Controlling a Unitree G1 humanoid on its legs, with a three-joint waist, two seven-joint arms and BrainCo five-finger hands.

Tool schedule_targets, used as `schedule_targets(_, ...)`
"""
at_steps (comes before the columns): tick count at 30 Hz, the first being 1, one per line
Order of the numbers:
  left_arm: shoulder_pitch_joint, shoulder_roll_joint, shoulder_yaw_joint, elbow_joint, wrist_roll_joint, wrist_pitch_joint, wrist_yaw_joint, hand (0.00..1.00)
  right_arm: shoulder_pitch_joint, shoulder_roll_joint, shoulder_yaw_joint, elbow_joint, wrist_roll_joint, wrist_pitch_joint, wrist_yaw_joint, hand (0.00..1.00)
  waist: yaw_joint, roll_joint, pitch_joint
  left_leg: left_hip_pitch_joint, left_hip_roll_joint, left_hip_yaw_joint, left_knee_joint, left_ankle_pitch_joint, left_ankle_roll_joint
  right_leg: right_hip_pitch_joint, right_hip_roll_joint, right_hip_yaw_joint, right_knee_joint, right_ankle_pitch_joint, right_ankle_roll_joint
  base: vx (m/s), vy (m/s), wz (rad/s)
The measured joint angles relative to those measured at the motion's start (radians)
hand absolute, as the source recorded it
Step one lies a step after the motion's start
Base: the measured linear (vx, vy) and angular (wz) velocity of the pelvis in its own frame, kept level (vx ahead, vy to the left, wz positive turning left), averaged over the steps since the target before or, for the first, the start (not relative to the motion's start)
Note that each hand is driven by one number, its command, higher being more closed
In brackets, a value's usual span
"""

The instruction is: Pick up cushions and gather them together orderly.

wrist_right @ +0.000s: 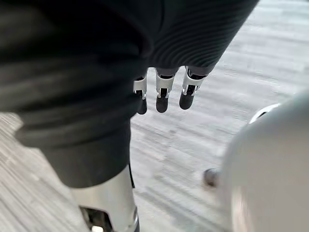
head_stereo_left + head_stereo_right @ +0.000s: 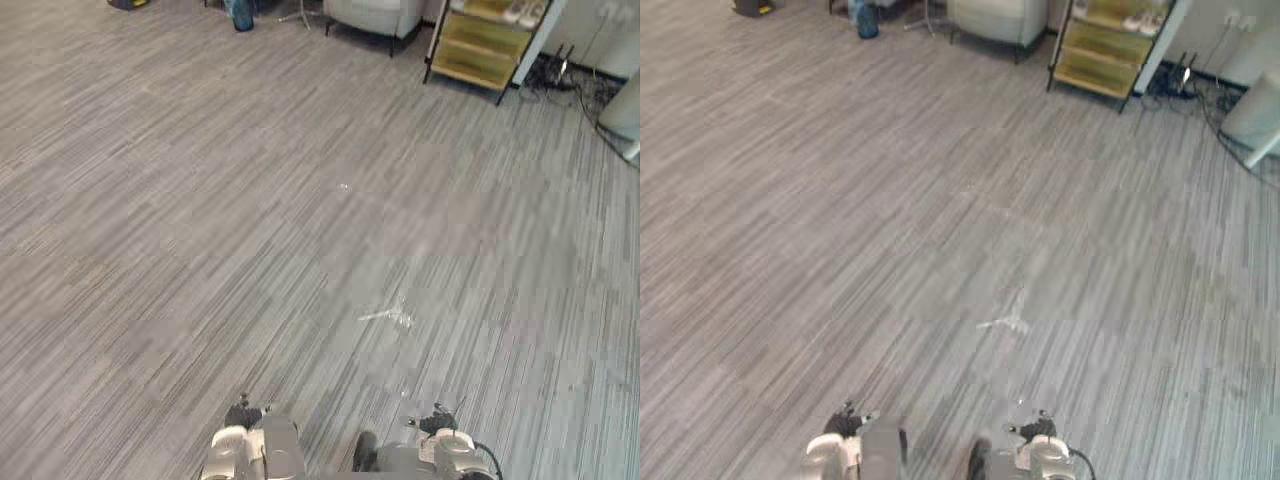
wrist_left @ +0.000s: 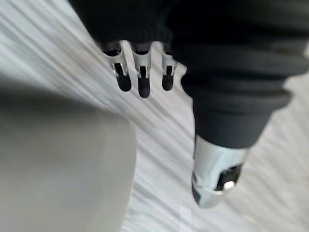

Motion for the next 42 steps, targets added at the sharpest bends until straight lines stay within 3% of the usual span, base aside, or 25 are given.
schedule_targets(2,-0.005,-0.003,0.0,-0.014,-0.002,-0.002,-0.001,0.0,-0.016,-0.003,-0.008,0.0,0.0,-0.001,-0.002,0.0,0.012,-0.008,0.005,-0.038,-0.064,0.005,-0.282,0.047,-0.009,0.048,-0.028,0.025,-0.036,-0.022,0.035,0.58,0.108,-0.43)
schedule_targets(3,-0.004,-0.009,-0.001,-0.019,-0.006,-0.004,-0.001,0.0,-0.016,-0.009,-0.008,0.002,0.0,-0.001,-0.008,0.0,0.026,-0.005,0.001,-0.034,-0.095,-0.015,-0.478,0.155,-0.03,0.081,-0.04,0.048,-0.057,-0.044,0.065,0.6,0.184,-0.67)
schedule_targets(4,-0.004,-0.008,-0.004,-0.019,-0.009,-0.008,0.0,0.0,-0.013,-0.014,-0.008,0.007,0.0,0.0,-0.015,0.0,0.046,-0.006,-0.003,-0.01,-0.107,-0.004,-0.498,0.285,-0.012,0.118,-0.05,0.086,-0.076,-0.062,0.08,0.64,0.192,-0.58)
schedule_targets(6,-0.009,0.009,-0.004,-0.019,-0.008,-0.008,0.003,0.0,-0.01,0.009,-0.008,-0.002,-0.001,0.001,-0.016,0.0,0.049,-0.043,-0.013,-0.012,-0.125,0.024,-0.429,0.191,0.016,0.126,-0.087,0.111,-0.044,-0.05,0.053,0.67,0.188,-0.34)
schedule_targets(8,-0.011,0.026,-0.02,-0.014,-0.008,-0.007,0.004,0.0,-0.006,0.024,-0.008,-0.009,-0.002,-0.001,-0.014,0.0,0.051,-0.064,-0.025,0.025,-0.12,0.065,-0.36,0.103,0.036,0.069,-0.124,0.143,0.166,-0.036,0.085,0.7,0.201,-0.33)
schedule_targets(9,-0.014,0.039,-0.053,0.003,-0.008,-0.005,0.005,0.0,-0.008,0.028,-0.008,-0.013,-0.002,-0.002,-0.012,0.0,0.048,-0.066,-0.022,0.082,-0.121,0.076,-0.354,0.065,0.048,-0.021,-0.156,0.145,0.414,0.026,0.168,0.61,0.169,-0.27)
schedule_targets(10,-0.014,0.046,-0.069,0.013,-0.008,0.002,0.005,0.0,-0.005,0.03,-0.008,-0.014,-0.002,-0.002,-0.011,0.0,0.041,-0.065,-0.021,0.128,-0.122,0.075,-0.364,0.043,0.053,-0.073,-0.17,0.144,0.564,0.053,0.204,0.6,0.134,-0.2)
schedule_targets(11,-0.015,0.053,-0.087,0.026,-0.009,0.008,0.005,0.0,0.002,0.031,-0.008,-0.014,-0.001,-0.001,-0.008,0.0,0.036,-0.063,-0.019,0.189,-0.123,0.075,-0.383,0.028,0.057,-0.119,-0.186,0.125,0.707,0.05,0.201,0.57,0.088,-0.11)
schedule_targets(13,-0.014,0.051,-0.092,0.03,-0.01,0.012,0.005,0.0,0.022,0.032,-0.008,-0.023,0.0,-0.001,-0.002,0.0,0.033,-0.057,-0.017,0.323,-0.12,0.077,-0.46,0.023,0.06,-0.191,-0.216,0.036,0.824,0.015,0.14,0.52,0.044,-0.16)
schedule_targets(15,-0.011,0.055,-0.091,0.037,-0.013,0.011,0.006,0.0,0.023,0.032,-0.008,-0.036,0.001,-0.001,0.004,0.0,0.017,-0.047,-0.009,0.455,-0.105,0.082,-0.566,0.019,0.053,-0.286,-0.222,-0.068,0.747,-0.026,0.092,0.53,-0.031,-0.07)
schedule_targets(17,-0.012,0.063,-0.092,0.049,-0.021,0.012,0.005,0.0,0.018,0.026,-0.008,-0.034,0.004,-0.002,0.004,0.0,-0.004,-0.049,-0.008,0.537,-0.097,0.096,-0.64,0.019,0.052,-0.358,-0.198,-0.109,0.514,-0.021,0.089,0.48,-0.075,-0.06)
schedule_targets(19,-0.001,0.069,-0.092,0.057,-0.022,0.011,0.005,0.0,0.005,0.011,-0.008,-0.03,0.012,-0.001,0.004,0.0,-0.017,-0.051,-0.008,0.592,-0.1,0.104,-0.688,0.017,0.047,-0.389,-0.147,-0.094,0.194,0.092,0.094,0.46,-0.128,0.05)
schedule_targets(20,0.001,0.071,-0.094,0.06,-0.021,0.011,0.005,0.0,0.005,-0.002,-0.007,-0.017,0.021,0.0,0.004,0.0,-0.024,-0.059,-0.009,0.631,-0.109,0.094,-0.711,0.0,0.017,-0.397,-0.126,-0.069,0.047,0.185,0.094,0.59,-0.235,0.36)
schedule_targets(22,0.016,0.078,-0.092,0.07,-0.021,0.011,0.005,0.0,0.017,-0.02,-0.015,0.002,0.036,-0.001,0.006,0.0,-0.048,-0.073,-0.019,0.697,-0.118,0.043,-0.718,-0.038,-0.038,-0.408,-0.115,-0.012,0.07,0.33,0.013,0.61,-0.25,0.45)
schedule_targets(25,0.033,0.053,-0.088,0.091,-0.019,0.011,0.002,0.0,0.001,-0.042,-0.04,0.004,0.031,-0.003,0.007,0.0,-0.052,0.017,-0.057,0.57,-0.006,-0.046,-0.412,-0.025,-0.052,-0.396,-0.041,-0.057,0.151,0.193,-0.017,0.53,-0.231,0.16)
schedule_targets(26,0.037,0.045,-0.082,0.092,-0.019,0.012,0.002,0.0,0.001,-0.042,-0.043,0.002,0.031,-0.003,0.006,0.0,-0.053,0.043,-0.054,0.51,0.025,-0.075,-0.268,0.014,-0.058,-0.363,-0.011,-0.071,0.131,0.178,-0.027,0.58,-0.192,-0.06)
schedule_targets(27,0.039,0.031,-0.067,0.083,-0.022,0.013,-0.003,0.0,0.001,-0.039,-0.036,0.001,0.034,-0.001,0.004,0.0,-0.046,0.065,-0.046,0.412,0.072,-0.091,-0.039,0.123,-0.054,-0.292,0.03,-0.069,0.087,0.158,-0.045,0.68,-0.163,-0.08)
schedule_targets(29,0.025,0.031,-0.075,0.063,-0.024,0.007,-0.005,0.0,-0.004,-0.036,-0.028,0.005,0.045,-0.001,0.002,0.0,-0.031,0.051,-0.023,0.286,0.091,-0.069,0.168,0.053,-0.048,-0.171,0.05,-0.058,0.037,0.121,-0.061,0.6,-0.111,-0.09)
schedule_targets(32,0.023,0.031,-0.088,0.019,-0.03,-0.003,-0.006,0.0,-0.018,-0.032,-0.029,0.008,0.067,-0.002,-0.001,0.0,-0.005,0.02,-0.01,0.141,0.047,0.006,0.042,-0.019,-0.027,-0.037,0.042,-0.022,-0.06,0.119,-0.053,0.44,-0.044,-0.31)
schedule_targets(34,0.014,0.03,-0.089,0.008,-0.03,-0.009,-0.007,0.0,-0.039,-0.038,-0.03,0.007,0.068,-0.002,-0.005,0.0,-0.003,0.015,-0.003,0.068,-0.016,0.019,-0.226,-0.008,-0.02,0.014,0.021,0.004,-0.1,0.102,-0.015,0.5,0.105,-0.33)
schedule_targets(35,0.013,0.028,-0.09,0.008,-0.031,-0.011,-0.007,0.0,-0.039,-0.041,-0.03,0.008,0.067,-0.002,-0.009,0.0,-0.001,0.011,0.0,0.067,-0.046,0.013,-0.386,0.046,-0.029,0.033,0.006,0.015,-0.106,0.085,0.009,0.45,0.181,-0.3)
schedule_targets(36,0.012,0.026,-0.089,0.008,-0.034,-0.013,-0.007,0.0,-0.036,-0.046,-0.029,0.013,0.067,-0.002,-0.013,0.0,0.005,0.017,0.0,0.081,-0.073,-0.002,-0.519,0.186,-0.037,0.058,-0.006,0.03,-0.109,0.062,0.04,0.44,0.199,-0.42)
schedule_targets(37,0.012,0.029,-0.09,0.011,-0.033,-0.016,-0.007,0.0,-0.034,-0.043,-0.024,0.024,0.067,-0.002,-0.016,0.0,0.02,0.006,-0.001,0.116,-0.098,0.005,-0.545,0.258,-0.002,0.082,-0.023,0.057,-0.111,0.042,0.067,0.56,0.221,-0.3)
schedule_targets(39,0.004,0.05,-0.086,0.011,-0.034,-0.017,-0.007,0.0,-0.033,-0.031,-0.007,0.041,0.067,-0.001,-0.015,0.0,0.022,-0.02,-0.003,0.109,-0.118,0.025,-0.495,0.203,0.018,0.098,-0.059,0.056,-0.107,0.039,0.072,0.49,0.156,-0.1)
schedule_targets(42,-0.006,0.055,-0.081,0.025,-0.038,-0.015,-0.007,0.0,-0.04,-0.03,-0.007,0.039,0.057,-0.002,-0.013,0.0,0.042,-0.026,-0.007,0.147,-0.121,0.067,-0.442,0.15,0.054,0.089,-0.087,0.087,0.0,0.05,0.091,0.42,0.141,-0.18)
